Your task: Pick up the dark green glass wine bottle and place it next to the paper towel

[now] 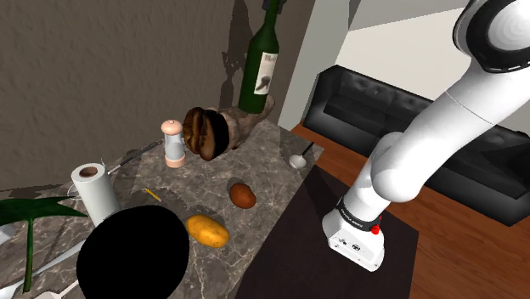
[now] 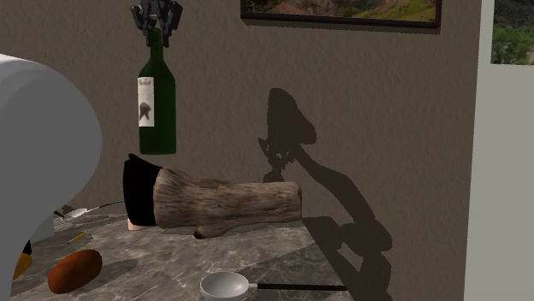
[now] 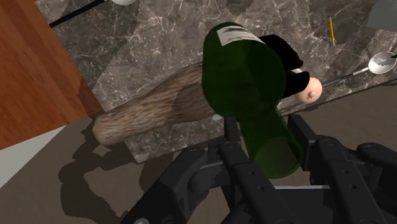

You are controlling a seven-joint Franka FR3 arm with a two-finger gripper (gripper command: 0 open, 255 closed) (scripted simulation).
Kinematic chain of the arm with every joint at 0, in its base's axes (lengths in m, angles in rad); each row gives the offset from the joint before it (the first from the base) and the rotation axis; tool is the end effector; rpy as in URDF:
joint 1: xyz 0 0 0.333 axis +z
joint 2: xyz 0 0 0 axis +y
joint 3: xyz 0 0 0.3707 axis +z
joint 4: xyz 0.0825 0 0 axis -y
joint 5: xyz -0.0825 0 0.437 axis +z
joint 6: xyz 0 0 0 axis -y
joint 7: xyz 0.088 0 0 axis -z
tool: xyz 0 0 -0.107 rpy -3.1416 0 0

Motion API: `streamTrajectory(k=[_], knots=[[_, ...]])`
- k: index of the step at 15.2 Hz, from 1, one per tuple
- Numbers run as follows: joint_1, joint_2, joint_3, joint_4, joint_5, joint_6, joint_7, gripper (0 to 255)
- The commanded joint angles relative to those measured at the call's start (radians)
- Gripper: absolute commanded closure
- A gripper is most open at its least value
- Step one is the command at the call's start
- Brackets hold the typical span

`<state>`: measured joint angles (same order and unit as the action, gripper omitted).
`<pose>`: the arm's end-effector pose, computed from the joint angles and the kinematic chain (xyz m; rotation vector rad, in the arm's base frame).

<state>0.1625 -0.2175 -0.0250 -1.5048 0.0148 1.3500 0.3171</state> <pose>0.4870 0.0669 0.8129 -3.0951 0.2723 -0.0879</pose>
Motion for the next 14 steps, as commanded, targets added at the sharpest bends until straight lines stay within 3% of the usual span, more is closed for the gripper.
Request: streamTrajectory(k=[1, 8, 14], knots=[[0.020, 0.014, 0.035, 0.012, 0.004, 0.003, 0.057, 255], [0.089, 0.089, 0.145, 0.095, 0.006, -0.002, 0.237, 255], [0.159, 0.204, 0.237, 0.230, -0.018, -0.022, 0.392, 255]])
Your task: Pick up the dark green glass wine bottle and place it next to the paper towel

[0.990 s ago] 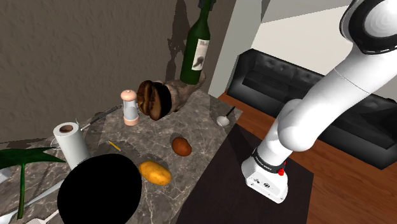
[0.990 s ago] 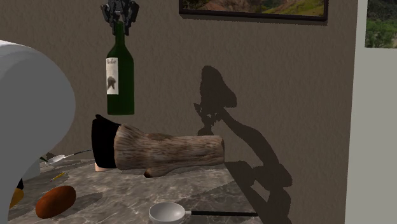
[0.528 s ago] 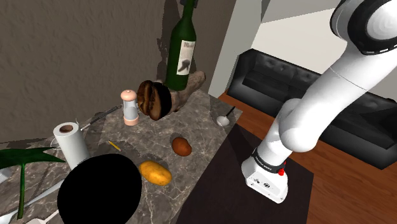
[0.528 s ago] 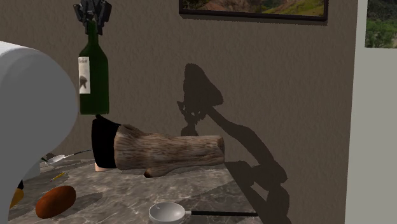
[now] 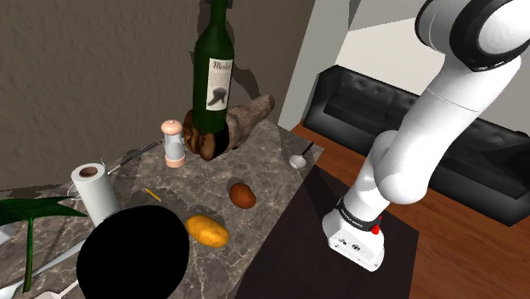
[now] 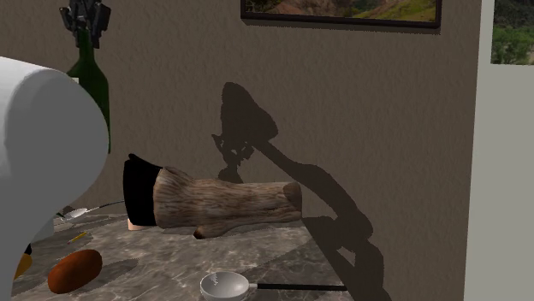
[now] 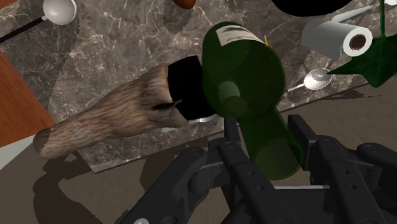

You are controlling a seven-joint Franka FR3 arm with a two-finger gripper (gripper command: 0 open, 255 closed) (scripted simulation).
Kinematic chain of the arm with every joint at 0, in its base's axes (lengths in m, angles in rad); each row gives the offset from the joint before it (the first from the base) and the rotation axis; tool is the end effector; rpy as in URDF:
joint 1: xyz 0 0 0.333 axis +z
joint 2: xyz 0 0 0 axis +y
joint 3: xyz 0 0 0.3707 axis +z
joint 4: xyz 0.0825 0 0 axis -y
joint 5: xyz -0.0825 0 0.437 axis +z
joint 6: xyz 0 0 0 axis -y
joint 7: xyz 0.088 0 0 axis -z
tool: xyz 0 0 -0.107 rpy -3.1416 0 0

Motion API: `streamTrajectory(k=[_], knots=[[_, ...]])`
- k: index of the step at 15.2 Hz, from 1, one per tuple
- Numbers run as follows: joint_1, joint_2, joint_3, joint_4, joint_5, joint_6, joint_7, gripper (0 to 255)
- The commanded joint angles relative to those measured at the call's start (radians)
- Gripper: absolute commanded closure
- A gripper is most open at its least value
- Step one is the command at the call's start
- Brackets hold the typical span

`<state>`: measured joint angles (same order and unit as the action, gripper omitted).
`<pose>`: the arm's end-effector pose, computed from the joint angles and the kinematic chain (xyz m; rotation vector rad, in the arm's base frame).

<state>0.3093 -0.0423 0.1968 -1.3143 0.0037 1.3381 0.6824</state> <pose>0.4836 0.2730 0.8129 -3.0958 0.2719 -0.0882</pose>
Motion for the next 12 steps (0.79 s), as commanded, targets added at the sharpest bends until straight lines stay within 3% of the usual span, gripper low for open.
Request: streamTrajectory(k=[1, 7, 12], knots=[[0.026, 0.054, 0.030, 0.070, -0.014, -0.017, 0.053, 255], [0.142, 0.259, 0.110, 0.338, -0.093, -0.091, 0.213, 255], [0.120, 0.182, 0.101, 0.156, -0.064, 0.019, 0.203, 255]])
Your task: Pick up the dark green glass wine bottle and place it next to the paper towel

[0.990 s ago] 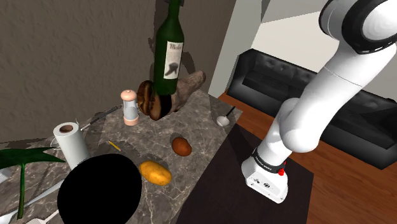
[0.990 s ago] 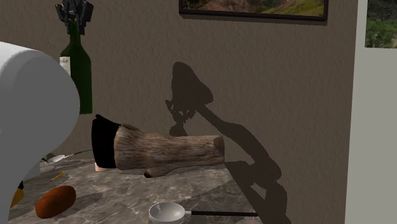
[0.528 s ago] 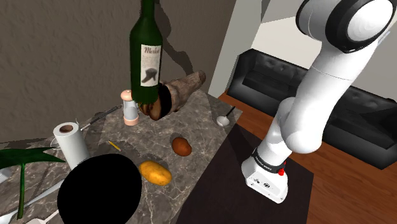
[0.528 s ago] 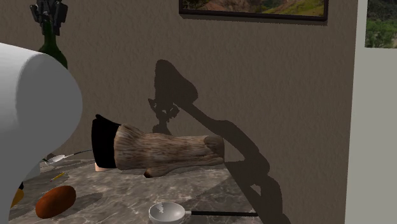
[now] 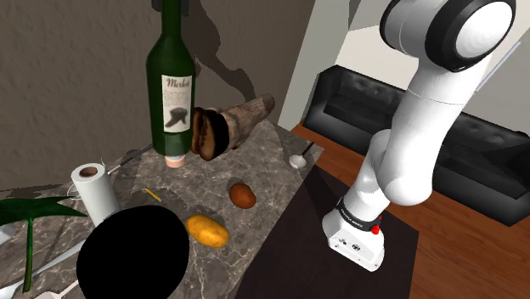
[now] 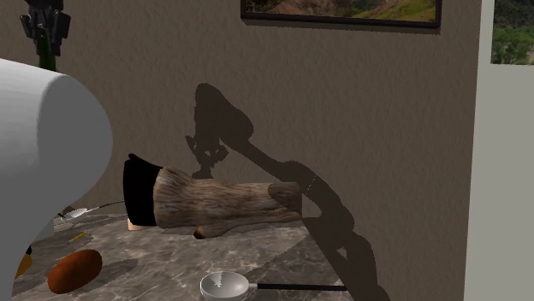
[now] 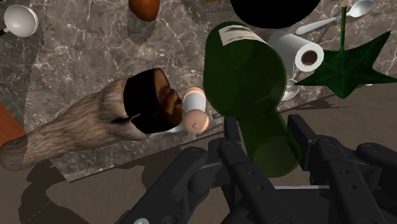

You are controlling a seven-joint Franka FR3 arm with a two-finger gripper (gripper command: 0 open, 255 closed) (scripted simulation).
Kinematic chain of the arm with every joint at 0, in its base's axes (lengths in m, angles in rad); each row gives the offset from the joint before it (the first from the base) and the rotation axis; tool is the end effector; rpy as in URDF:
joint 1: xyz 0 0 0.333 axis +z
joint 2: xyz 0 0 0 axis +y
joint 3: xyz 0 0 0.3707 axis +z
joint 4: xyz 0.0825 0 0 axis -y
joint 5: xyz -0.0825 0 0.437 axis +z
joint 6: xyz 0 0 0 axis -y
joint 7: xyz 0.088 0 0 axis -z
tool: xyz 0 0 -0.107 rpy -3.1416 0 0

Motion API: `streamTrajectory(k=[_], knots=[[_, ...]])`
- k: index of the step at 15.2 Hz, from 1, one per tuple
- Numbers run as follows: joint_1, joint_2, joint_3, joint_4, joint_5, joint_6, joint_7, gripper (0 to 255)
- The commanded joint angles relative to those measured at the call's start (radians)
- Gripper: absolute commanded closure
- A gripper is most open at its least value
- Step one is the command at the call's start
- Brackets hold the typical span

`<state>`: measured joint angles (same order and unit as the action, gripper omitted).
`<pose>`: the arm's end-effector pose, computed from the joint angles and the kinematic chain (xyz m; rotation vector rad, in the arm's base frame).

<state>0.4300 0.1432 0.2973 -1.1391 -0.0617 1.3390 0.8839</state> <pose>0.4829 0.3914 0.7931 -3.0955 0.2744 -0.0873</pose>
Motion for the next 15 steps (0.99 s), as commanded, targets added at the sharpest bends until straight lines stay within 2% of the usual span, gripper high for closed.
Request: streamTrajectory(k=[1, 15], knots=[[-0.003, -0.015, -0.001, -0.050, 0.005, 0.037, 0.000, 255], [-0.024, -0.120, -0.013, -0.382, 0.039, 0.268, -0.016, 255]])
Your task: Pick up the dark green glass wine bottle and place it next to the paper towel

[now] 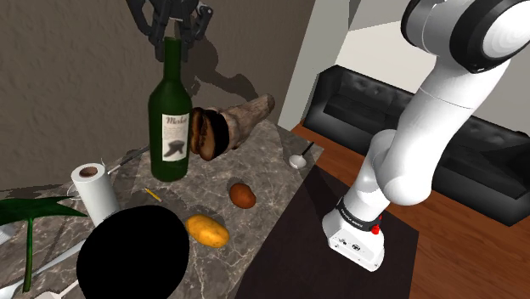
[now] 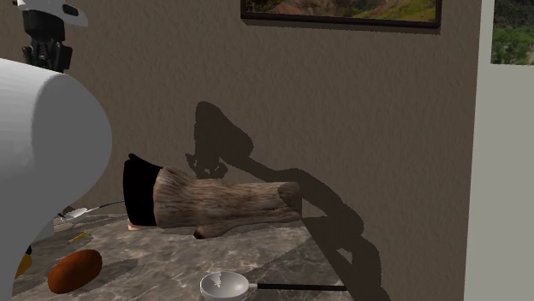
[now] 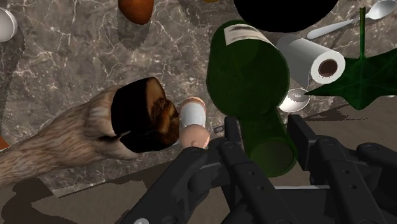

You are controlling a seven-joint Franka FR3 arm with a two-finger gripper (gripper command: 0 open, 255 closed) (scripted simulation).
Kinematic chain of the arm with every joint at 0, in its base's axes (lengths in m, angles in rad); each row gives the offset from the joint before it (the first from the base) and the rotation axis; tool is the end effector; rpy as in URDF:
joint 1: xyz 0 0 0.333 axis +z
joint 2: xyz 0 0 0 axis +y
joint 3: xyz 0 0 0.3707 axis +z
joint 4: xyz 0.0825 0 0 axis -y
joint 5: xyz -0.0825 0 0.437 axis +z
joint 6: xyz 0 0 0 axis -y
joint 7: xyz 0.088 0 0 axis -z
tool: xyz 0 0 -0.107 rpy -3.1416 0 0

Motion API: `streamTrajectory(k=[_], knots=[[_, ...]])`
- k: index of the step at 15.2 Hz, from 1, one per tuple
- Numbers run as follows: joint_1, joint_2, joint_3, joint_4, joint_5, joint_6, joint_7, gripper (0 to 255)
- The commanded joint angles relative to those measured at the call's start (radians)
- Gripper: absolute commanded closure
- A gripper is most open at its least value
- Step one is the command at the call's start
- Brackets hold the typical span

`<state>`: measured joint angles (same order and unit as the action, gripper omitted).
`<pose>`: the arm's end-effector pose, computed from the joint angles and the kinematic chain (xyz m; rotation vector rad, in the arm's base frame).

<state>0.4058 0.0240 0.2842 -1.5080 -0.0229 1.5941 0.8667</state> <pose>0.4805 0.3902 0.7003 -3.0954 0.2749 -0.0874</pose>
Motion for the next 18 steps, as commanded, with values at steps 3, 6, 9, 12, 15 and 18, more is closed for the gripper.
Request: streamTrajectory(k=[3, 6, 9, 12, 15, 18], knots=[[-0.001, -0.013, -0.001, -0.069, 0.004, 0.057, -0.001, 255], [-0.002, -0.023, -0.002, -0.121, 0.007, 0.100, -0.002, 255], [-0.003, -0.030, -0.002, -0.170, 0.009, 0.142, -0.003, 255], [-0.003, -0.035, -0.003, -0.216, 0.010, 0.184, -0.003, 255], [-0.003, -0.038, -0.003, -0.259, 0.010, 0.225, -0.003, 255], [-0.003, -0.038, -0.003, -0.300, 0.010, 0.265, -0.003, 255]])
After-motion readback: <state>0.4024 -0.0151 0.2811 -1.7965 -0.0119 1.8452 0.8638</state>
